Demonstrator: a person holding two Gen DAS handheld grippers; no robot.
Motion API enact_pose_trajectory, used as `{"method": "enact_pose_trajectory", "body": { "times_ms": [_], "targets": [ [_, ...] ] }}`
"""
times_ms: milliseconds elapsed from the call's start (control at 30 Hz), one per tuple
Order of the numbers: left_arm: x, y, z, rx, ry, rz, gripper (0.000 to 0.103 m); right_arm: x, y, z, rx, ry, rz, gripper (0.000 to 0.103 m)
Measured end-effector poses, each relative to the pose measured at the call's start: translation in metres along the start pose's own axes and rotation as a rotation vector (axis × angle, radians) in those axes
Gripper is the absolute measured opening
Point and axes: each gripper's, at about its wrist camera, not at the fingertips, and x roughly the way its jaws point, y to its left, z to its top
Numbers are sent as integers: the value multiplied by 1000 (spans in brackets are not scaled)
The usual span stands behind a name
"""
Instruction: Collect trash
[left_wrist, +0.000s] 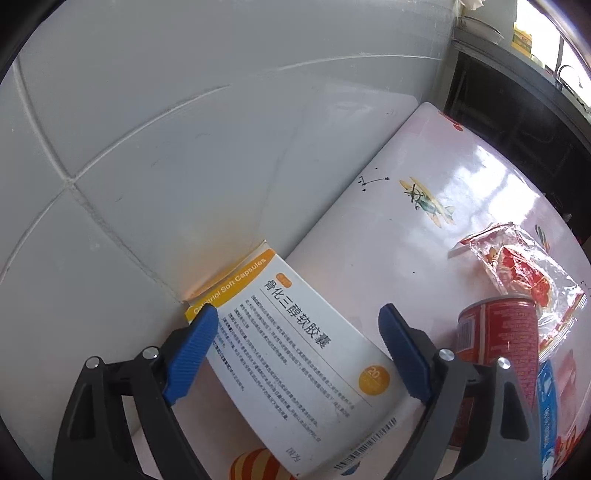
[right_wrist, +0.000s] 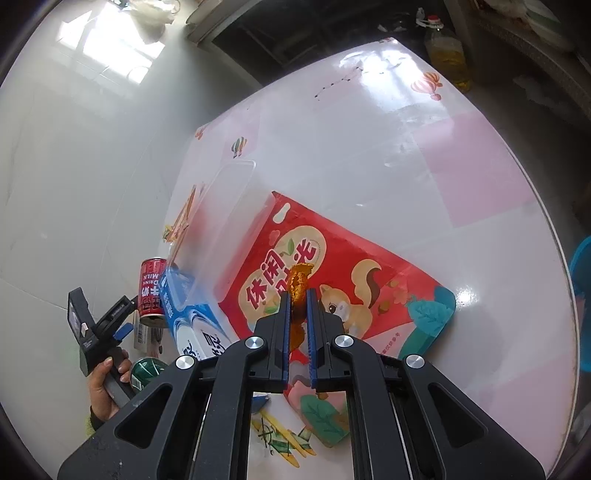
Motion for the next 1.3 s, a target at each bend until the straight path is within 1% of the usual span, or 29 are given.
{"method": "enact_pose_trajectory", "body": {
  "times_ms": [67, 167, 267, 333, 367, 400, 500, 567, 600, 633, 667, 800, 1000, 1067, 1233, 1300],
  "targets": [
    [0, 2, -2, 31, -11, -18, 87, 1, -1, 0, 1, 3, 1, 7],
    [-3, 3, -8, 103, -26, -53, 86, 2, -2, 0, 0, 8, 0, 7],
    [-8, 7, -19, 228, -44, -93, 86, 5, -2, 0, -8, 12, -5, 7],
    [-12, 9, -26, 301, -54, -106, 86, 7, -1, 1, -11, 16, -7, 7],
    [-14, 12, -30, 335, -58, -115, 86, 7, 0, 1, -13, 18, -6, 7],
    [-16, 14, -32, 346, -58, -129, 86, 8, 1, 1, -13, 18, -6, 7],
    [-22, 29, -36, 309, -36, -197, 87, 10, 3, 1, -17, 19, -5, 7],
    [-28, 38, -38, 263, -32, -225, 92, 12, 6, 0, -21, 21, -5, 7],
    [-31, 42, -39, 246, -34, -223, 95, 12, 7, 0, -23, 23, -5, 7],
    [-32, 44, -40, 232, -33, -215, 96, 13, 8, 0, -25, 23, -6, 7],
    [-32, 45, -41, 222, -26, -207, 96, 14, 9, 0, -26, 24, -7, 7],
    [-20, 43, -42, 194, 52, -185, 96, 14, 13, -2, -33, 26, 0, 8],
    [-8, 44, -39, 117, 107, -184, 96, 9, 15, -6, -44, 22, -1, 8],
    [-6, 45, -40, 97, 118, -194, 91, 8, 14, -7, -41, 23, 2, 8],
    [-5, 49, -43, 77, 134, -203, 72, 7, 13, -7, -32, 24, 17, 8],
    [-7, 52, -45, 66, 130, -212, 71, 7, 11, -7, -22, 30, 36, 8]
  ]
}}
